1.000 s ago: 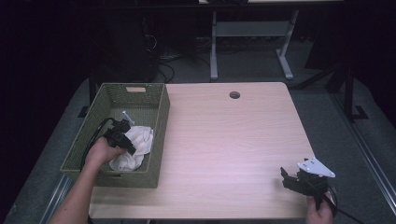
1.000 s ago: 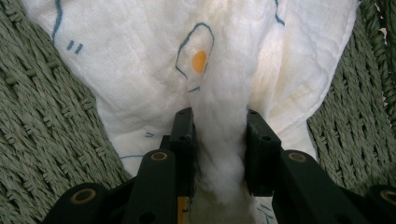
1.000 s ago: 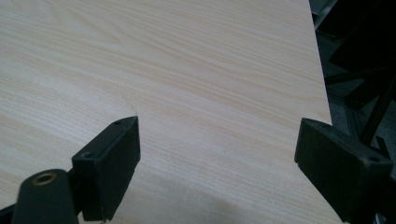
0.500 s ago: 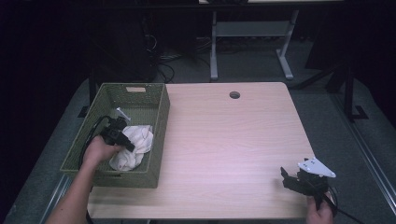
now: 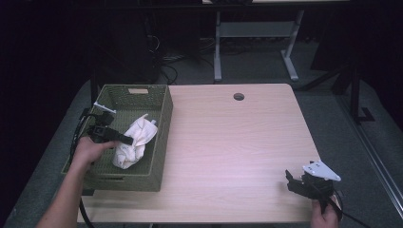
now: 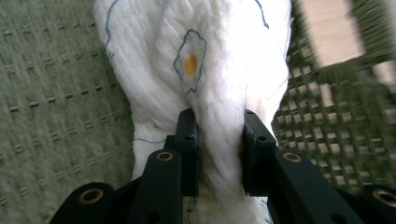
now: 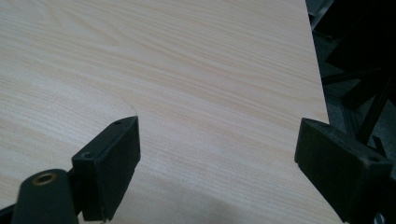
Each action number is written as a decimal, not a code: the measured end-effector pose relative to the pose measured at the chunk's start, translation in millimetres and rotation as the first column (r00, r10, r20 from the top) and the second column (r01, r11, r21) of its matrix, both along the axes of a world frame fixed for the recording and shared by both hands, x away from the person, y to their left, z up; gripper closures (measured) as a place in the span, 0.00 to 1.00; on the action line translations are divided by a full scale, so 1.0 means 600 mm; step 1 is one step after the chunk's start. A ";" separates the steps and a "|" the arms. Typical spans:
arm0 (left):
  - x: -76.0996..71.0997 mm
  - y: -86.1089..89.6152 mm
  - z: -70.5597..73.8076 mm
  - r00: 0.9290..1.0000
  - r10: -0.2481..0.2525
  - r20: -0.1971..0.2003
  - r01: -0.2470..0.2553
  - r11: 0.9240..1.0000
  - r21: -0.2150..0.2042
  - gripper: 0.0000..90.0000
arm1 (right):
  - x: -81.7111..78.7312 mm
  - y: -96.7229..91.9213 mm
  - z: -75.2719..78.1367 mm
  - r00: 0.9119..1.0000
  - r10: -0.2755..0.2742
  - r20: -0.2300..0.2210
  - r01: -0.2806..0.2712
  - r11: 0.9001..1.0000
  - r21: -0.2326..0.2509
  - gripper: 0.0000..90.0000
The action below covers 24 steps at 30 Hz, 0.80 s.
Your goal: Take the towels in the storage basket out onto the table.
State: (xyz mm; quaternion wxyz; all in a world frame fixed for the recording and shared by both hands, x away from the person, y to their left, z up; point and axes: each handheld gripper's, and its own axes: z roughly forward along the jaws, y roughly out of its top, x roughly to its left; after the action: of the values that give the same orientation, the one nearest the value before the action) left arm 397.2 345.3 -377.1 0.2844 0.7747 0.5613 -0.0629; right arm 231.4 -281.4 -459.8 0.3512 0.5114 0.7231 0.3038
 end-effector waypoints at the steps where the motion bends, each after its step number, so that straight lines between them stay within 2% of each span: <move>1: -0.001 0.004 0.002 1.000 0.002 0.005 -0.002 1.000 -0.016 0.80 | -0.001 0.000 0.000 1.000 -0.003 -0.003 0.003 1.000 0.003 0.15; 3: -0.002 0.009 0.006 1.000 0.012 0.010 -0.011 0.998 -0.055 0.80 | -0.001 -0.001 0.001 1.000 -0.002 0.002 0.002 1.000 0.002 0.15; 6: -0.005 0.013 0.011 1.000 0.015 0.024 -0.013 0.996 -0.088 0.80 | -0.001 -0.002 0.002 1.000 -0.004 0.004 0.004 1.000 0.004 0.15; 12: -0.008 0.024 0.023 0.998 0.039 0.045 -0.031 0.986 -0.162 0.79 | 0.000 0.000 0.001 1.000 0.002 0.002 -0.002 1.000 -0.002 0.15; 17: -0.013 0.026 0.029 0.998 0.034 0.060 -0.021 0.979 -0.201 0.79 | 0.000 0.000 0.001 1.000 -0.002 0.002 0.002 1.000 -0.001 0.15; 24: -0.016 0.029 0.035 0.997 0.038 0.073 -0.018 0.964 -0.264 0.79 | -0.001 0.001 0.002 1.000 0.000 0.001 0.000 1.000 -0.001 0.15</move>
State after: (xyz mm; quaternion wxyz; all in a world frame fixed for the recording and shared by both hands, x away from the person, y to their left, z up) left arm 387.8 362.9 -355.8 0.4070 0.7239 0.5474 -0.1029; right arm 230.7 -280.8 -458.9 0.3518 0.5112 0.7230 0.3035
